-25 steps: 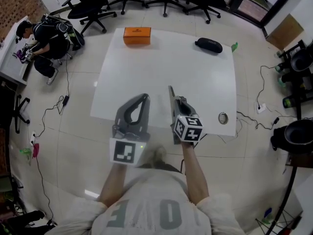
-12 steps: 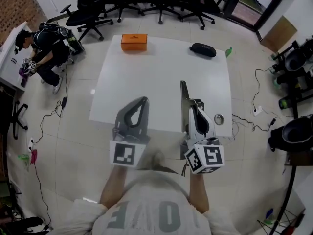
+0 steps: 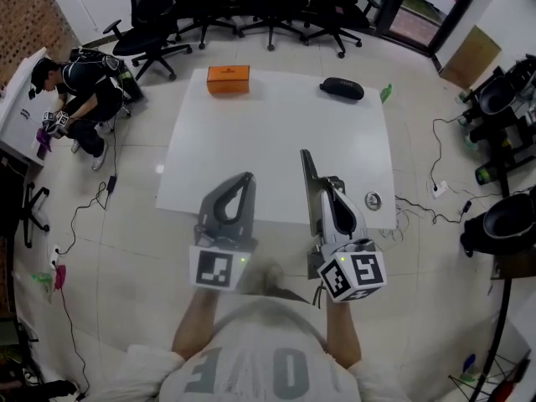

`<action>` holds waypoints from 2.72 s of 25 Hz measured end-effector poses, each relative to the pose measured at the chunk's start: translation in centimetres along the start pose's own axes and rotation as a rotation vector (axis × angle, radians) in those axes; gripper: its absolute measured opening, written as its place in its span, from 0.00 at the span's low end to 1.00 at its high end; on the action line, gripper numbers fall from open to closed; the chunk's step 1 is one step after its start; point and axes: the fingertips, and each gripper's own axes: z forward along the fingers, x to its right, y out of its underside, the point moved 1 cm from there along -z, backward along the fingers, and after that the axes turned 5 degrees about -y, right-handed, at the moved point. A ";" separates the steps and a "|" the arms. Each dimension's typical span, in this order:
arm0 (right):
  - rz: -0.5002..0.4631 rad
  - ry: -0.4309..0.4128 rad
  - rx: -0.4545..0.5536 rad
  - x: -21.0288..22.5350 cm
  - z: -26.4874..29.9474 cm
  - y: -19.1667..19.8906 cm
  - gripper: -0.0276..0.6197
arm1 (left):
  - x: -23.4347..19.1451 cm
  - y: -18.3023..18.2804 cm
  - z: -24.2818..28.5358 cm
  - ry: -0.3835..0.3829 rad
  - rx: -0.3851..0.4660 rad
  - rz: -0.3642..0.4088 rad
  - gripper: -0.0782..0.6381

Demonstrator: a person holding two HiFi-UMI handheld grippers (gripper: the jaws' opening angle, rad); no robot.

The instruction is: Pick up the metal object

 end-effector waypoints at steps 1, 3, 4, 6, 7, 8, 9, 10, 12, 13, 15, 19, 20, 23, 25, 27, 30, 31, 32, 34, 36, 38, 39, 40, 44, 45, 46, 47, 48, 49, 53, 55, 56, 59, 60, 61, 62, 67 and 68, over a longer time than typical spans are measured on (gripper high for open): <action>-0.003 0.005 0.002 -0.1 -0.2 -0.1 0.10 | 0.0 0.0 -0.2 0.003 -0.001 -0.005 0.11; -0.001 0.018 0.000 -0.3 -0.7 -0.1 0.10 | 0.1 -0.1 -0.6 0.013 0.002 -0.013 0.11; 0.006 0.027 -0.003 -0.2 -0.9 0.0 0.10 | 0.2 -0.2 -0.8 0.019 0.003 -0.019 0.11; 0.024 0.048 -0.016 0.0 -1.7 0.7 0.10 | 0.6 -0.2 -1.6 0.027 -0.010 -0.040 0.11; 0.032 0.057 -0.019 0.0 -2.1 0.9 0.10 | 0.7 0.0 -2.1 0.029 -0.024 -0.044 0.11; 0.040 0.062 -0.015 0.0 -2.6 1.0 0.10 | 0.7 0.3 -2.5 0.029 -0.038 -0.039 0.11; 0.044 0.063 -0.006 0.0 -2.9 0.9 0.10 | 0.6 0.5 -2.8 0.026 -0.046 -0.028 0.11; 0.046 0.059 0.004 -0.1 -3.0 0.7 0.10 | 0.3 0.5 -2.9 0.018 -0.042 -0.020 0.11; 0.045 0.047 0.015 -0.8 -3.2 0.4 0.10 | -0.5 0.0 -3.4 -0.003 -0.014 -0.024 0.11; 0.045 0.043 0.016 -1.3 -3.6 0.6 0.10 | -0.7 0.0 -4.1 -0.012 -0.010 -0.028 0.11; 0.049 0.039 0.028 -2.2 -4.8 0.8 0.10 | -0.8 -0.2 -5.7 -0.022 -0.011 -0.021 0.11; 0.054 0.043 0.074 -3.8 -8.9 0.1 0.10 | 0.3 -1.7 -9.3 -0.028 0.009 0.001 0.11; 0.051 0.046 0.079 -4.4 -10.3 0.1 0.10 | 0.8 -2.0 -10.5 -0.030 0.010 0.002 0.11; 0.052 0.054 0.095 -5.6 -15.4 0.7 0.10 | 3.0 -2.2 -14.5 -0.042 0.004 0.010 0.11; 0.054 0.052 0.101 -6.1 -19.3 1.2 0.10 | 5.1 -2.6 -17.3 -0.051 0.014 0.020 0.11; 0.050 0.047 0.097 -6.8 -23.2 1.7 0.10 | 7.1 -3.1 -20.4 -0.059 0.025 0.029 0.11; 0.055 0.046 0.099 -8.5 -28.8 2.9 0.10 | 9.5 -3.6 -25.8 -0.069 0.031 0.033 0.11; 0.060 0.046 0.102 -9.1 -30.4 3.2 0.10 | 10.2 -3.8 -27.5 -0.069 0.029 0.033 0.11; 0.066 0.045 0.107 -9.9 -31.9 3.4 0.10 | 10.9 -4.1 -29.2 -0.067 0.029 0.034 0.11; 0.071 0.035 0.110 -11.5 -34.5 3.7 0.10 | 11.9 -4.8 -32.1 -0.067 0.026 0.047 0.11; 0.063 0.017 0.107 -12.9 -36.6 3.6 0.10 | 12.7 -5.8 -34.1 -0.077 0.034 0.057 0.11; 0.062 0.004 0.113 -14.0 -38.0 3.2 0.10 | 13.4 -7.2 -35.5 -0.076 0.056 0.065 0.11; 0.065 0.002 0.120 -14.5 -38.6 3.0 0.10 | 13.6 -7.8 -36.1 -0.073 0.062 0.069 0.11; 0.069 0.000 0.128 -15.1 -39.1 2.8 0.10 | 13.7 -8.3 -36.7 -0.072 0.064 0.069 0.11; 0.065 -0.013 0.146 -17.8 -40.8 2.8 0.10 | 13.3 -9.7 -39.0 -0.073 0.082 0.061 0.11; 0.065 -0.012 0.148 -18.2 -41.3 2.8 0.10 | 13.4 -9.9 -39.4 -0.068 0.090 0.066 0.11; 0.069 -0.009 0.149 -18.4 -41.9 3.0 0.10 | 13.7 -10.0 -39.9 -0.061 0.096 0.073 0.11; 0.074 -0.006 0.148 -18.6 -42.4 3.1 0.10 | 14.0 -10.0 -40.3 -0.057 0.096 0.078 0.11; 0.077 -0.006 0.144 -18.9 -43.0 3.1 0.10 | 14.1 -10.1 -40.7 -0.057 0.094 0.076 0.11; 0.073 -0.008 0.138 -19.3 -43.4 3.1 0.10 | 14.1 -10.4 -41.1 -0.062 0.095 0.068 0.11; 0.057 -0.010 0.128 -20.8 -43.6 4.0 0.10 | 13.7 -10.9 -42.7 -0.070 0.102 0.056 0.11; 0.070 -0.013 0.124 -21.3 -43.7 4.5 0.10 | 13.7 -10.6 -43.7 -0.068 0.099 0.055 0.11; 0.064 -0.015 0.120 -21.5 -43.9 4.6 0.10 | 13.8 -10.5 -44.1 -0.066 0.095 0.057 0.11; 0.049 -0.019 0.133 -22.0 -44.1 4.2 0.10 | 14.0 -10.7 -44.6 -0.063 0.094 0.058 0.11; 0.046 -0.020 0.135 -22.1 -44.1 4.2 0.10 | 14.0 -10.7 -44.8 -0.061 0.097 0.059 0.11; 0.043 -0.021 0.134 -22.3 -44.0 4.3 0.10 | 14.0 -10.8 -44.9 -0.059 0.098 0.061 0.11; 0.043 -0.021 0.133 -22.5 -44.0 4.3 0.10 | 14.0 -10.8 -45.0 -0.057 0.098 0.061 0.11; 0.051 -0.022 0.128 -22.4 -44.3 4.3 0.10 | 14.5 -11.1 -45.2 -0.056 0.094 0.066 0.11; 0.052 -0.023 0.127 -22.4 -44.4 4.4 0.10 | 14.4 -11.1 -45.3 -0.058 0.093 0.064 0.11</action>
